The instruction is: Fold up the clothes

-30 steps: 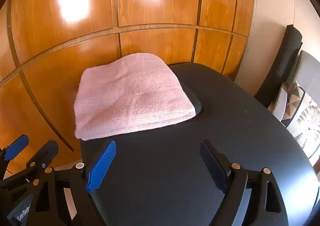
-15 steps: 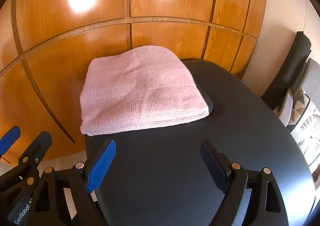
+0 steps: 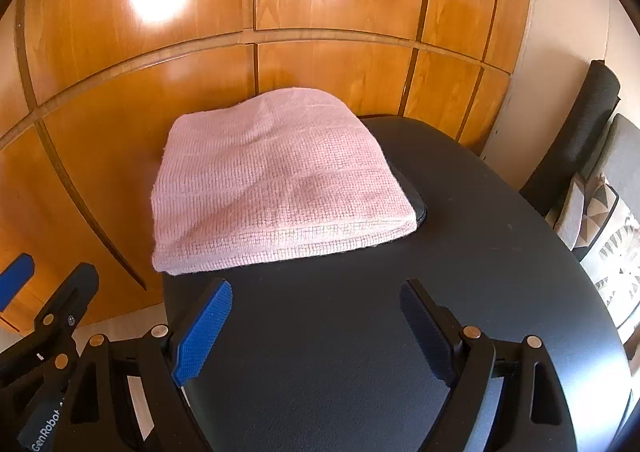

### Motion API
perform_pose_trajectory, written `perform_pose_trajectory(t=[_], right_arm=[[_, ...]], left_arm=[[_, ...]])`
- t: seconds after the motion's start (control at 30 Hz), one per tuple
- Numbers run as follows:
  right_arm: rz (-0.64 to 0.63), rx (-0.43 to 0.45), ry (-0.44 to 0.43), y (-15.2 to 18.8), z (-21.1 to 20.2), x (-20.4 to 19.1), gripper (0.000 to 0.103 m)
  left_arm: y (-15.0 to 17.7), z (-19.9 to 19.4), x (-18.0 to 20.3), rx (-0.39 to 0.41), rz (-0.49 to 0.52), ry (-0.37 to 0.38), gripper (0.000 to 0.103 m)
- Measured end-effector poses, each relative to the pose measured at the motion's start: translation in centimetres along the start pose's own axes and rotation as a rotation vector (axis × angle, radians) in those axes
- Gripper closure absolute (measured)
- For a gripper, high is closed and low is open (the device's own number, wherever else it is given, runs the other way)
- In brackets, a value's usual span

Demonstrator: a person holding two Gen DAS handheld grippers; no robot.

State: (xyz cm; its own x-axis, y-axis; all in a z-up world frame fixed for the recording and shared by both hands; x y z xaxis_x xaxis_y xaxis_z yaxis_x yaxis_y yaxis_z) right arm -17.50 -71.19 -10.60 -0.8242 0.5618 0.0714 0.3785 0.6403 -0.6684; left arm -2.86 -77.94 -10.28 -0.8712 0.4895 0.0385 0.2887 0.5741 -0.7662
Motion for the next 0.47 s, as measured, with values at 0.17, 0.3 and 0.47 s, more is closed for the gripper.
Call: perform_pose_trajectory(t=[0.17, 0.3, 0.47], right_arm=[[0.005, -0.007, -0.01, 0.16, 0.14, -0.09, 0.015], [0.014, -0.01, -0.014, 0.17, 0.29, -0.04, 0.015], [0.017, -0.012, -0.013, 0.19, 0.29, 0.08, 0.015]], left_arm=[[0.08, -0.28, 0.07, 0.022, 0.003, 0.029, 0.02], [0.06, -0.54, 0.29, 0.039, 0.012, 0.036, 0.02], [0.07, -0.4, 0.43, 0.027, 0.009, 0.044, 0.02]])
Point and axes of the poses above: each gripper's, at about its wrist camera, not at the fingertips, and z roughly the way its jaws point, x to its right, y to its underside, the point moved 7 cm from there along z, roughly the way its jaws point
